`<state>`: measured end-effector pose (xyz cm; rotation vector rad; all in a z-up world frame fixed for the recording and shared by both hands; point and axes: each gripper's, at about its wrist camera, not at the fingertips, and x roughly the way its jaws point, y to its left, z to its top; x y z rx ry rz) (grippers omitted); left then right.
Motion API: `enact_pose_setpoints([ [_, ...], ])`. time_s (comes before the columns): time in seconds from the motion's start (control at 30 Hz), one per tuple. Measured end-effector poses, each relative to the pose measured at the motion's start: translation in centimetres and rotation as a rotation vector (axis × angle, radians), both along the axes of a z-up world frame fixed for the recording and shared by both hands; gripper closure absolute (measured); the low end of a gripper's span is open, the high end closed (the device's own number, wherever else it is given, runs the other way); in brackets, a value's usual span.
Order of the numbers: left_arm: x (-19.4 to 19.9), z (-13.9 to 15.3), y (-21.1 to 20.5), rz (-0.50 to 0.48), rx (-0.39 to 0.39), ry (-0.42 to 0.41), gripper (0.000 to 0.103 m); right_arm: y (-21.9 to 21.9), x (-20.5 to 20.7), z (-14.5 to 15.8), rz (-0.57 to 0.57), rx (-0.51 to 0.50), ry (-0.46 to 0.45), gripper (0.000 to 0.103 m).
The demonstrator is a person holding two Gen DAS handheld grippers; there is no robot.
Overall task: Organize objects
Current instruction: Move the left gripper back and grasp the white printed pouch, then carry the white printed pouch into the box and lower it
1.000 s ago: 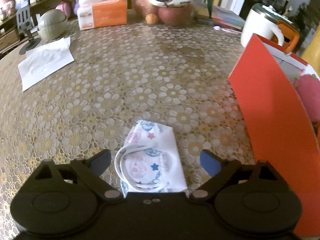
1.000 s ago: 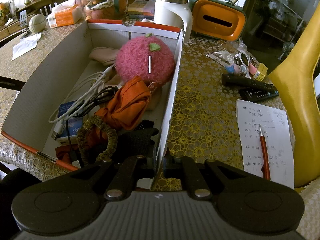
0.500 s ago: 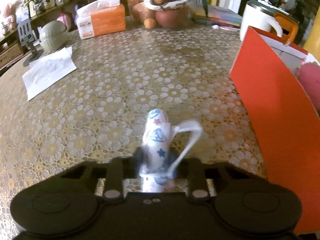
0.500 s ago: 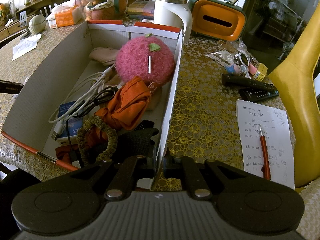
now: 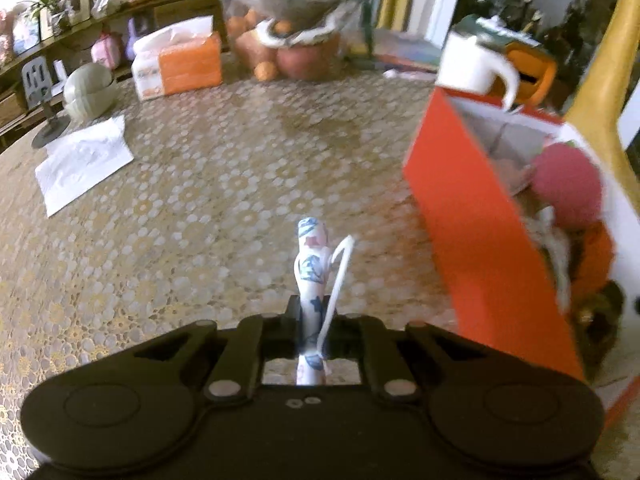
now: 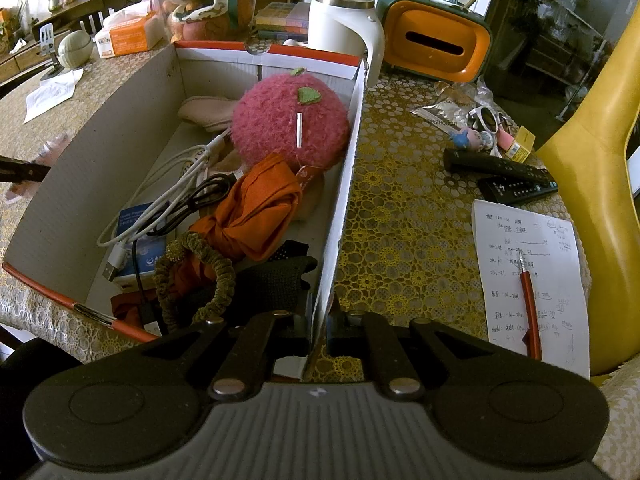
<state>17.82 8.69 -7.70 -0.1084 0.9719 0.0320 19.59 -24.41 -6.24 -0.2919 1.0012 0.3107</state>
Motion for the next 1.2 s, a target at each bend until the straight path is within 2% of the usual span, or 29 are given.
enact_pose_setpoints([
  [0.37,-0.4,4.8,-4.7,-0.145,-0.06,-0.072,0.096,0.0,0.1,0.0,0.001,-0.001,0.001,0.097],
  [0.63,0.0,7.3,-10.2,-0.294,-0.049,-0.131,0.096,0.0,0.1,0.0,0.002,0.0,0.001,0.097],
  [0.9,1.1,7.3,-14.0,-0.367,-0.024,-0.118,0.095,-0.1,0.1,0.0,0.002,0.0,0.001,0.097],
  [1.2,3.2,4.7,-17.0,-0.408,0.054,-0.038,0.095,-0.1,0.1,0.0,0.001,0.0,0.001,0.097],
])
